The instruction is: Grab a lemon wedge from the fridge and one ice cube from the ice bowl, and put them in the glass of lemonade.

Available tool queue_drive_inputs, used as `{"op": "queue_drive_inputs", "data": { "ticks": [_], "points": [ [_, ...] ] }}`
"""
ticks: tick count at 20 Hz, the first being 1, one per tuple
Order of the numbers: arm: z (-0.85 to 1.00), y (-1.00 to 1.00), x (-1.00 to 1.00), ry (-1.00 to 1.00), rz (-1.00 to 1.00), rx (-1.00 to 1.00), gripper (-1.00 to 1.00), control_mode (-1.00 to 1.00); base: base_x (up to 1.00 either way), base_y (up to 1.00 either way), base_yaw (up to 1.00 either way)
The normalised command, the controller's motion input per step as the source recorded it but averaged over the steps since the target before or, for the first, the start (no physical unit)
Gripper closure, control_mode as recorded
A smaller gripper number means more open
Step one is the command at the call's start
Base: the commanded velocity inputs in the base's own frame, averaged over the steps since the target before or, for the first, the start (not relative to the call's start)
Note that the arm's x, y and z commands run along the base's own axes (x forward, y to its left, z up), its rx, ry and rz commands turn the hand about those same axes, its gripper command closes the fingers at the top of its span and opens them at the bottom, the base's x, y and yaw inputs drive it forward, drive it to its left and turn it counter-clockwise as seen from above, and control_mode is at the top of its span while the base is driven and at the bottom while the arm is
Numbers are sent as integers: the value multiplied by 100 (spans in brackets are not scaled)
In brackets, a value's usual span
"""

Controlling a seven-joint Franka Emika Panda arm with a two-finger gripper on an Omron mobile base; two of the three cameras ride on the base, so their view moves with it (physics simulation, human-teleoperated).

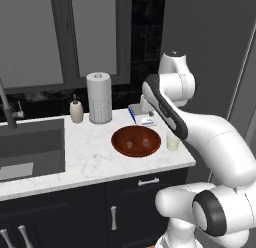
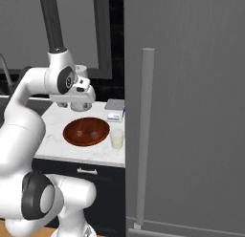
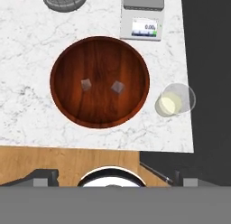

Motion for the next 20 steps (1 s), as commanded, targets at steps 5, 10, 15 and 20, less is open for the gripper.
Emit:
{"op": "queue_drive_inputs", "data": {
  "ticks": [5, 10, 15, 20],
  "points": [
    [-7, 0, 46, 0, 0, 0, -100, -100, 0, 0, 0],
    [-13, 0, 50, 0, 0, 0, -100, -100, 0, 0, 0],
    [-32, 0, 47, 0, 0, 0, -100, -100, 0, 0, 0],
    [-76, 0, 18, 4, 0, 0, -100, -100, 0, 0, 0]
  ]
}}
